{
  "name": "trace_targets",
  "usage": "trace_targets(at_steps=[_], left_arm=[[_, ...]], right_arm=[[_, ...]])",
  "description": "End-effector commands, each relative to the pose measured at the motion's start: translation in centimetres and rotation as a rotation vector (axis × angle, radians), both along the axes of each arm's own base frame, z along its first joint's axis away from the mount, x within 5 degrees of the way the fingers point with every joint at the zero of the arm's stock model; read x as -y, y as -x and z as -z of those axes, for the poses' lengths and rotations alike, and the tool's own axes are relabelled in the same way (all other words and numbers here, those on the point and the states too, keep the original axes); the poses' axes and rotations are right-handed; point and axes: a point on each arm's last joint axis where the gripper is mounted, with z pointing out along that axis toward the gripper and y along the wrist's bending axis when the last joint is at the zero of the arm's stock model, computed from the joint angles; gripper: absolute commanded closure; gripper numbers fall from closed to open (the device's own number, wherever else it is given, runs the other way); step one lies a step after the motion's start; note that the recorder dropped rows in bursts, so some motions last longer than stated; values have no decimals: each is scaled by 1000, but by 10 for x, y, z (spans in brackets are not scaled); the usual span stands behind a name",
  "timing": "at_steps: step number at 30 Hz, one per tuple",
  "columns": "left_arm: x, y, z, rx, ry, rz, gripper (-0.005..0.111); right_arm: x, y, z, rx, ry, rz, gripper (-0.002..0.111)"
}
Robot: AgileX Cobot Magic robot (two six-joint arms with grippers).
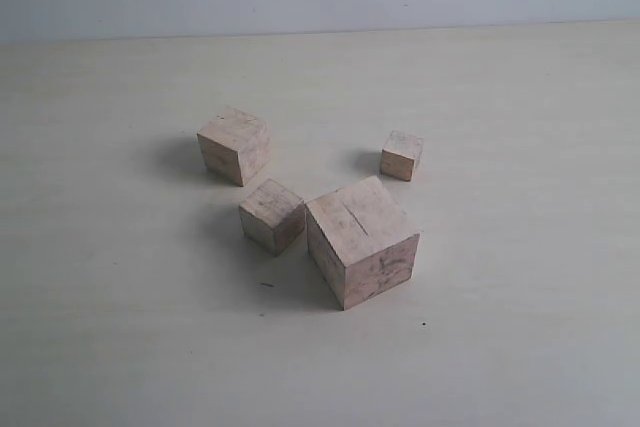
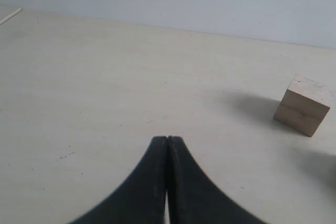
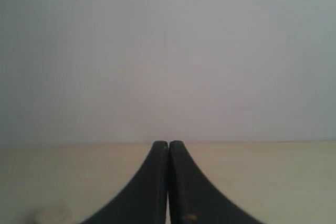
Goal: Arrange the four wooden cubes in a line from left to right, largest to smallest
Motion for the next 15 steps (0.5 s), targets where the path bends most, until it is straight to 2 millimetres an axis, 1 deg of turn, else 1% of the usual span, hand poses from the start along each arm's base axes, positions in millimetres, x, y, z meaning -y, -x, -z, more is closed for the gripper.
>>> trace_targets(at_steps=[1, 2, 3, 5, 7, 10, 13, 15], left_arm=[[0, 0, 0, 13, -8, -2, 107], [0, 0, 0, 13, -8, -2, 107], [0, 0, 0, 13, -8, -2, 107], [0, 0, 0, 13, -8, -2, 107], [0, 0, 0, 13, -8, -2, 107], [0, 0, 0, 13, -8, -2, 107], [0, 0, 0, 13, -8, -2, 107], [0, 0, 0, 13, -8, -2, 107]], right_arm=[[-51, -18, 1, -55, 69, -553, 108], [-59, -21, 4, -67, 65, -643, 108], [-68, -27, 12, -117, 68, -721, 108], [-79, -42, 32, -271, 74, -783, 108], [-88, -56, 56, -443, 112, -786, 108], [-101, -68, 84, -624, 179, -781, 108], [-114, -74, 105, -765, 195, -773, 108], [-122, -76, 117, -819, 228, -787, 108]])
